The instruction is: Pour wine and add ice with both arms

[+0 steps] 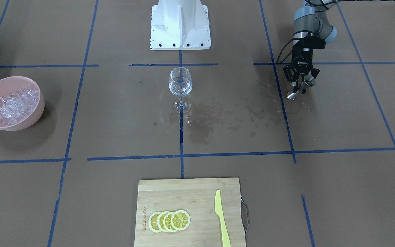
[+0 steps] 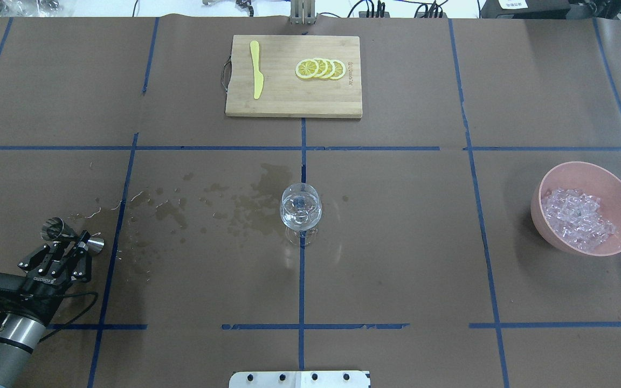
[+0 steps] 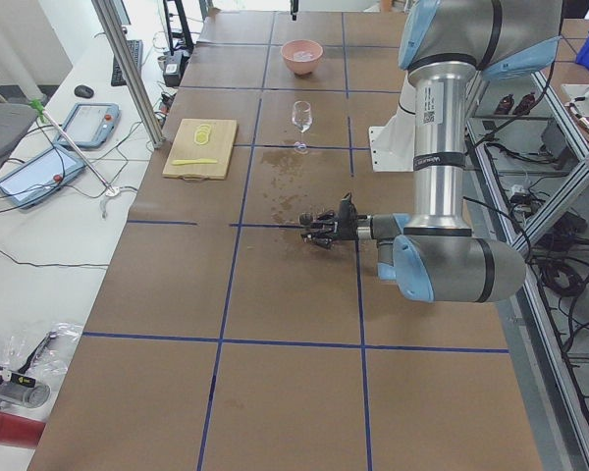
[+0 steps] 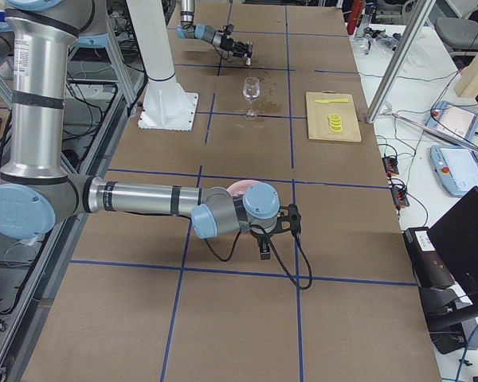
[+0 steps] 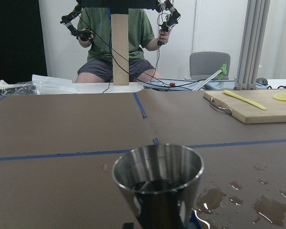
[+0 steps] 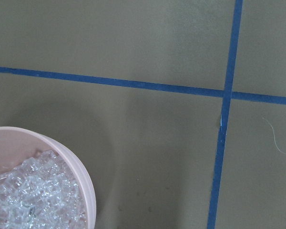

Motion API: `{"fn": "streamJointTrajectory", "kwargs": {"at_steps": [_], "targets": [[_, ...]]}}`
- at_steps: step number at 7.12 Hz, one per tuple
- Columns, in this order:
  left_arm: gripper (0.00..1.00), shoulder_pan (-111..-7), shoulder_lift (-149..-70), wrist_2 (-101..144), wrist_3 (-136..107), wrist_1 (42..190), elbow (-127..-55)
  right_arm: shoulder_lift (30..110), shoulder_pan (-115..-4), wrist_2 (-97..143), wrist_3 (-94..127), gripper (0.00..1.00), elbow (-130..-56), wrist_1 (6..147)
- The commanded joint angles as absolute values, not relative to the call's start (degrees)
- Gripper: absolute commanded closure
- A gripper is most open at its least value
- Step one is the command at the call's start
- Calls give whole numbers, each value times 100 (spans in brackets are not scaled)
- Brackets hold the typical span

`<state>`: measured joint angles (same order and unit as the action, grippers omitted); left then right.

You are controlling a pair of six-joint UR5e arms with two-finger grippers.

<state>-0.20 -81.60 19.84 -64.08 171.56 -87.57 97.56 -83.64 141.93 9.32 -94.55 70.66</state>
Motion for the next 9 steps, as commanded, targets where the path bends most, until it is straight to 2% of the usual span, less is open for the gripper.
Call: {"fn": "streamJointTrajectory", "kwargs": {"at_steps": [1, 5, 9], "targets": [[100, -26, -8156, 1978, -6407, 17165, -8780, 9704, -8358, 14186, 932, 0, -9396, 7066], [100, -35, -8156, 1978, -6337, 17271, -8947, 9633, -8358, 14186, 949, 0, -9378, 7066], [100, -26, -8269, 1995, -4042, 17903, -10059, 9501, -8306, 14177, 976, 0, -9378, 7075]]}}
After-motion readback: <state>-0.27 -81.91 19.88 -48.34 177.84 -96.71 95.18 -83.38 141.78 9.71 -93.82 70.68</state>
